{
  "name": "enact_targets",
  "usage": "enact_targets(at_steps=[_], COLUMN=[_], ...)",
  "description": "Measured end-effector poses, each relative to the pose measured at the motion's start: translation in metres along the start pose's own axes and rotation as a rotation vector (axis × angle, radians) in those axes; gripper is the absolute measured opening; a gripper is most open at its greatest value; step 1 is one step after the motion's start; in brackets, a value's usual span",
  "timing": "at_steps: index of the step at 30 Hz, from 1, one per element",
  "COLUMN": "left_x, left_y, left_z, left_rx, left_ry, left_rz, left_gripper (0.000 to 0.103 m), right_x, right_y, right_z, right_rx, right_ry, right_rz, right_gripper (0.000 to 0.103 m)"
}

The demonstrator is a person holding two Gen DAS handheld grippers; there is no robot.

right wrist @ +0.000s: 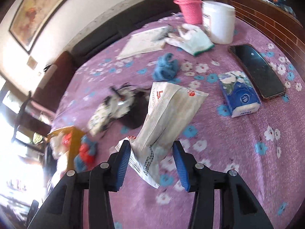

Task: Organize soft objects
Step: 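Carry the white cloth toward the tray while the right gripper grasps the white paper packet, then lower the white cloth and paper packet into the tray and open both grippers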

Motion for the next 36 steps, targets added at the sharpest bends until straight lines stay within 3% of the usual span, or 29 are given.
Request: enact_targets(at_steps=[5,9,15,19,26,28,32,36], left_x=[-0.018,-0.028,-0.035,-0.032,-0.031,-0.033,-0.035,-0.035], left_y=[0.004,0.006,-0.008,-0.021,-0.036,-0.035,-0.023,0.007], left_z=[0.001,0.003,0.005,0.006,0.009,0.009,0.008,0.01], left_rx=[-0.027,-0.035,-0.067,-0.091,-0.122,-0.119,-0.097,-0.017], left_ry=[0.039,0.054,0.073,0.065,0.057,0.061,0.067,0.063], left_rz=[0.022,0.042,0.055,0.062,0.071,0.071,0.1,0.148], left_gripper=[0.071,0.073,0.077,0.077,0.077,0.079,0.08,0.08], right_x=[-0.017,-0.009,0.018,0.036,0.067,0.061,0.025,-0.011], right_y=[-0.064,-0.137,-0.216,-0.248,-0.262,-0.259,-0.243,-0.192], right_z=[0.031,0.082,0.143,0.166,0.191,0.19,0.176,0.142], right_rx=[-0.149,-0.349,-0.558,-0.652,-0.757,-0.749,-0.746,-0.665], right_ry=[-0.047,-0.139,-0.233,-0.27,-0.321,-0.323,-0.244,-0.146], right_rz=[-0.166,-0.274,-0.336,-0.349,-0.261,-0.28,-0.282,-0.242], right_gripper=[0.05,0.05,0.05,0.05,0.053,0.061,0.072,0.079])
Point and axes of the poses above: each gripper's, at about its wrist camera, not at the fingertips, and x roughly the way its jaws point, y to its right, z to its underside, the point moved 2 cm from there along x, roughly the way its jaws point, and after that the axes turned 1 degree about y, right-handed, at the moved point
